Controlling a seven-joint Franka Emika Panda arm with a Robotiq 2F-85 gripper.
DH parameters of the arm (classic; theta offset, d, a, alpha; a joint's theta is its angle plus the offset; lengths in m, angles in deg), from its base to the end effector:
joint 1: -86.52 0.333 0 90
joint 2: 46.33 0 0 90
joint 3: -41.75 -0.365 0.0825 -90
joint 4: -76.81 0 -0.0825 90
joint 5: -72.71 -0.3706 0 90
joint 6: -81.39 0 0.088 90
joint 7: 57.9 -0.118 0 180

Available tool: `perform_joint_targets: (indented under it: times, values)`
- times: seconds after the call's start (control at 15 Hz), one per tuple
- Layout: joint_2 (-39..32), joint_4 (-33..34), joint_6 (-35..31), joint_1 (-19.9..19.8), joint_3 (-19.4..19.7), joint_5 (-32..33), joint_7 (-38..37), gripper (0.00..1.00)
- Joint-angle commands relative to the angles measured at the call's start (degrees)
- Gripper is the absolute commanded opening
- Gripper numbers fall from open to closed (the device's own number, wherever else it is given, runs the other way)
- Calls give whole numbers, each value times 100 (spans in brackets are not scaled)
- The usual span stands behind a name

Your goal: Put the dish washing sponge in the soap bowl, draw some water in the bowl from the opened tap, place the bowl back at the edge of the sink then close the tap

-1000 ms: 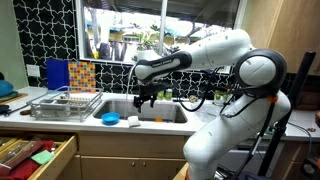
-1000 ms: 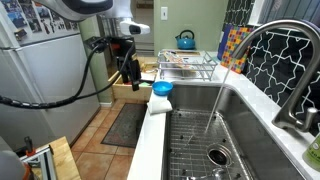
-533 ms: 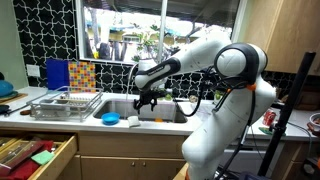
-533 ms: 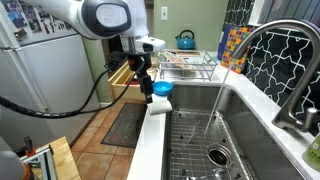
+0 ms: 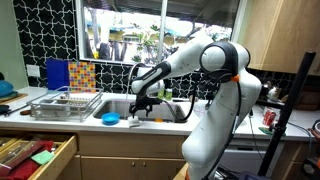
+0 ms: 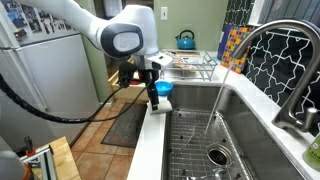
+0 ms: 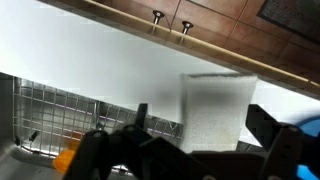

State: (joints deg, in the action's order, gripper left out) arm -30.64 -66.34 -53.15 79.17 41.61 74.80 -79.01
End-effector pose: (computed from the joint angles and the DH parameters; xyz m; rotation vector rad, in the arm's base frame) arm 0.4235 -0.0544 0.4406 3.0364 -0.7275 0.1970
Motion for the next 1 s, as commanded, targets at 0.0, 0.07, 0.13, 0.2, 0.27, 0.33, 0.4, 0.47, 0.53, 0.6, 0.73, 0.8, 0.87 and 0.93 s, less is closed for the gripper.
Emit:
perform_joint_targets:
  times: [0.0,0.07,0.13,0.2,0.27,0.33,0.4,0.47,0.53,0.6,0.73,0.8,0.87,0.93]
  values:
    - [-333,22,-344,83,11,-176,-73,100]
    - [-371,21,-389,101,9,-169,-45,100]
    - [-434,29,-434,117,17,-184,-31,100]
    - [-479,35,-465,119,19,-164,-41,100]
    - [-524,45,-486,130,28,-179,-31,100]
    - [-565,78,-431,149,49,-264,-4,100]
    - [-592,94,-414,162,60,-329,14,89]
    - [-624,106,-434,184,80,-438,80,73]
    - [-647,130,-372,194,84,-507,73,66]
    - [-672,136,-377,208,91,-588,122,58]
    - [-701,131,-379,232,96,-710,172,42]
    - [-724,137,-378,240,97,-769,155,33]
    - [-735,136,-356,251,99,-810,192,26]
    - [-750,137,-345,262,106,-863,227,20]
